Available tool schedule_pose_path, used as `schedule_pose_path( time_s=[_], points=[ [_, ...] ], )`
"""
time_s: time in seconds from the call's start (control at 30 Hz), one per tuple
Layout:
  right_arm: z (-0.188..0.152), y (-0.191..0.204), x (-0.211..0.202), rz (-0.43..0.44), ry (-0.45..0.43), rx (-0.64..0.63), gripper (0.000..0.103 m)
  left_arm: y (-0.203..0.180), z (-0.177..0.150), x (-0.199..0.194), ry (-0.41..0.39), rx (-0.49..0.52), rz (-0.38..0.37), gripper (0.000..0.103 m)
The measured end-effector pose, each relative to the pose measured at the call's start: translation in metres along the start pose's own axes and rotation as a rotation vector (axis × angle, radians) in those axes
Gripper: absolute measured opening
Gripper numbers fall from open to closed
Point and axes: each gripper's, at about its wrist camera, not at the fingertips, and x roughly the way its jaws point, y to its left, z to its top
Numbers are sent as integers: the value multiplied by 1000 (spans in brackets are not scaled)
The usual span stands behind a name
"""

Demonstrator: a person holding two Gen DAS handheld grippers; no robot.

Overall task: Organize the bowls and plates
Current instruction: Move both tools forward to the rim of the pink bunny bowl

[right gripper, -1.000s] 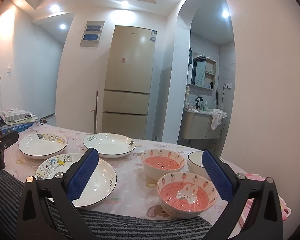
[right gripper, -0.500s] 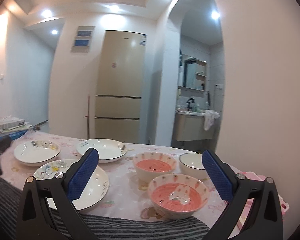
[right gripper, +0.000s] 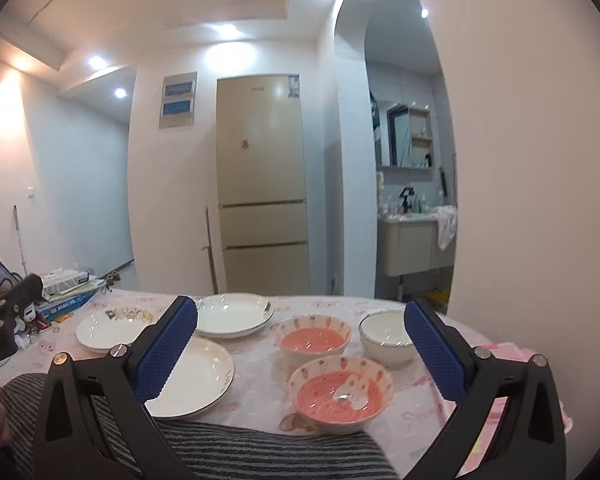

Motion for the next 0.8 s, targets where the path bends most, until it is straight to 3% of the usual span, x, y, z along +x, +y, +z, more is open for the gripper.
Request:
schedule_pose_path(
  time_s=[0.13,0.4,0.5,0.7,0.77,0.8],
  points=[
    [9,-10,-12,14,-38,26,103,-7,5,-5,-12,18,-25,103],
    [-5,-16,-5,9,24,-3,103,-19,-4,-5,22,19,-62,103],
    [-7,-23,-1,50,50,8,103,-23,-5,-2,18,19,-48,103],
    [-3,-37,15,103,116,20,91,-35,6,7,0,10,-92,103],
    [-1,-45,22,124,148,34,80,-43,12,14,7,23,-46,103],
    [-1,-49,25,129,159,46,73,-49,16,19,18,28,-59,103]
  ],
)
